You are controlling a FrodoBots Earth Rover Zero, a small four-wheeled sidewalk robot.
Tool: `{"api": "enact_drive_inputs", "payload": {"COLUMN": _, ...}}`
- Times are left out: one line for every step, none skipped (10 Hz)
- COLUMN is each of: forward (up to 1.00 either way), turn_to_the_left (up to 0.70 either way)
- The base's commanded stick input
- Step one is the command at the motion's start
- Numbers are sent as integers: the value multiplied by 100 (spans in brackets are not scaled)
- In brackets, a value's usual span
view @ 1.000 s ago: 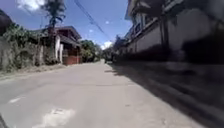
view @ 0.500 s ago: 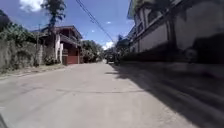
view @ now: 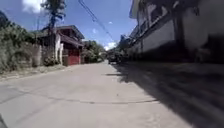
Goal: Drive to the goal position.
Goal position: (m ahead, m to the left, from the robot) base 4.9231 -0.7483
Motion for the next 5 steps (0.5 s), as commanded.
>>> {"api": "enact_drive_inputs", "payload": {"forward": 85, "turn_to_the_left": 4}}
{"api": "enact_drive_inputs", "payload": {"forward": 85, "turn_to_the_left": 4}}
{"api": "enact_drive_inputs", "payload": {"forward": 85, "turn_to_the_left": 1}}
{"api": "enact_drive_inputs", "payload": {"forward": 85, "turn_to_the_left": 0}}
{"api": "enact_drive_inputs", "payload": {"forward": 85, "turn_to_the_left": 0}}
